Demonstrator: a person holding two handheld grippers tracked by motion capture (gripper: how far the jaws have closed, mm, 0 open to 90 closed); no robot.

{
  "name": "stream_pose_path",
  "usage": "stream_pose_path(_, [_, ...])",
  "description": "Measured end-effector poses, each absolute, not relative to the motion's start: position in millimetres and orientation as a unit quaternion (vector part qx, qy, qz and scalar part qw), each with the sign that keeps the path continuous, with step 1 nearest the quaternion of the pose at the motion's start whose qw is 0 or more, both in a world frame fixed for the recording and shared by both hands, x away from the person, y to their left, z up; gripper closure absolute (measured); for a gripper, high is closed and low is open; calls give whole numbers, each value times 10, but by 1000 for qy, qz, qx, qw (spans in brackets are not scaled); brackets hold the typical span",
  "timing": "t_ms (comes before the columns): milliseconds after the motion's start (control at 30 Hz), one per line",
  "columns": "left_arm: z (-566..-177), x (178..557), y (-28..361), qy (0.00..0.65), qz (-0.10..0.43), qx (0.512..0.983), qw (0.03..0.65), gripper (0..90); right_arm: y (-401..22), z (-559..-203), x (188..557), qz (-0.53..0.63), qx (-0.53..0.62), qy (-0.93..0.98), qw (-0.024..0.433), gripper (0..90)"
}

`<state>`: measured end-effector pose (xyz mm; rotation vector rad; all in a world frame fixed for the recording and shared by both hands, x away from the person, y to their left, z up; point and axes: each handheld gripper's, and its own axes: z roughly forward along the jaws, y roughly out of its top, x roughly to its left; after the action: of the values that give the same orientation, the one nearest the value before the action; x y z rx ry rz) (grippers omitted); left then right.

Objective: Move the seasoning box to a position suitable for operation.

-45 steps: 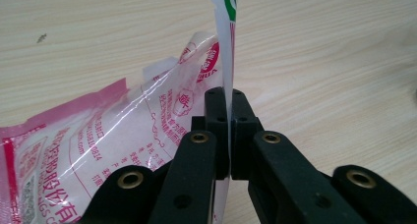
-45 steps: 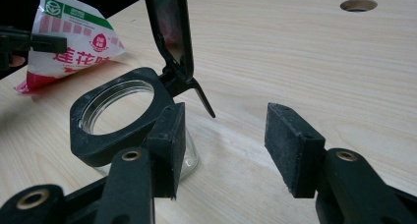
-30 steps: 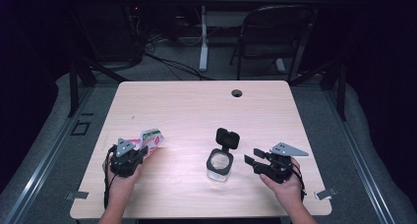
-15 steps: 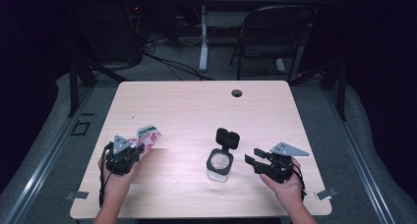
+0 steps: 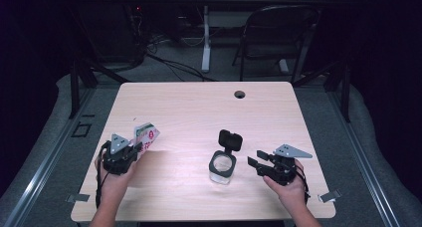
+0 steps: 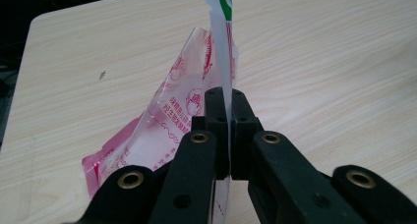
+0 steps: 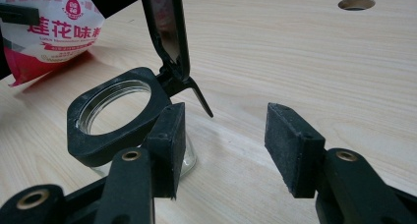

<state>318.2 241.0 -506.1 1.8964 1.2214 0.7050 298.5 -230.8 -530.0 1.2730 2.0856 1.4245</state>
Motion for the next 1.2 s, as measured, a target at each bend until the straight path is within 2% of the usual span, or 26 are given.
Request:
stream_pose_path(700, [-4851,3122,2514,474,303,726,394,900,-2298,-5310,2991,499,445,727,153,502])
stream_pose_path(1200, [-4543,2983,2584,463,327,699,436,900,-2292,-5314,2991,500,445,727,153,503])
